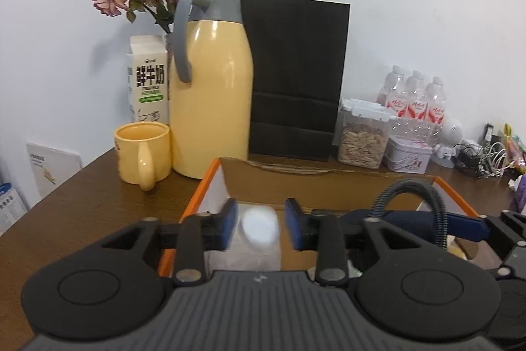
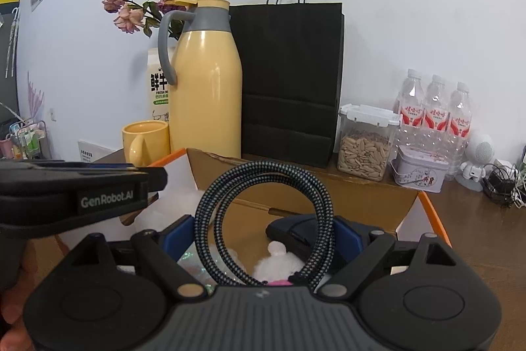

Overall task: Organize objects
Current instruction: 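Carry the cable and white cap into the box and open both grippers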

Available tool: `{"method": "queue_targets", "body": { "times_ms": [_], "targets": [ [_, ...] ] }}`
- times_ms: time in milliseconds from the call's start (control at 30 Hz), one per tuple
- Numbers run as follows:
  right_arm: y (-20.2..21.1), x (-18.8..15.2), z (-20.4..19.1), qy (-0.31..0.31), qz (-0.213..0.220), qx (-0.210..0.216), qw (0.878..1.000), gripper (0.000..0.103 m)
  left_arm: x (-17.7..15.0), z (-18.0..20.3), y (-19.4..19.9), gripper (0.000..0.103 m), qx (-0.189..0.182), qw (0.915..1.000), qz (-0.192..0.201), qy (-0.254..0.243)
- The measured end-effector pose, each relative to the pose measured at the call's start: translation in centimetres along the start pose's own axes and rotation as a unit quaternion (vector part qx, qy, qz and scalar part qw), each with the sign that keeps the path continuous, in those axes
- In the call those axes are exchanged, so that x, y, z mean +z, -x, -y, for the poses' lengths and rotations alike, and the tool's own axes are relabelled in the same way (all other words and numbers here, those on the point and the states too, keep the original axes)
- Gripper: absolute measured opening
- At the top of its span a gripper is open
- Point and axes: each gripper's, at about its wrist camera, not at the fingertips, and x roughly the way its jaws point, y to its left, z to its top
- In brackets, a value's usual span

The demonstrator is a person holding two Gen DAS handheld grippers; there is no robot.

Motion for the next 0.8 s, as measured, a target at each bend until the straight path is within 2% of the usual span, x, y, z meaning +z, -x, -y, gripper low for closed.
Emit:
{"method": "queue_targets", "body": {
  "times_ms": [33,67,100,200,800],
  "targets": [
    [0.1,0.0,0.1,-0.002,0.0,-0.003,1.0,0.093,-0.1,0.0,0.2,0.071,0.005,1.0,0.002,-0.001],
    [0.2,-0.1,0.2,-0.004,-0.002,-0.007,1.0,0.103,-0.1,-0.1,0.4,0.096,0.01,0.9999,0.007,0.0],
    [0.4,-0.2,0.4,-0.008,0.0,-0.008,1.0,0.103,-0.1,-0.2,0.6,0.103,0.017,0.9997,0.015,0.0],
    [0.8,-0.2,0.8,-0.022,0.0,-0.005,1.0,0.103,-0.1,-0.2,1.3,0.103,0.023,0.9992,0.033,0.003],
    [3.8,-0.7,1.0,-0.018,0.015,-0.012,1.0,0.103,-0.6,-0.8,2.9,0.103,0.018,0.9987,0.047,0.01]
  ]
}}
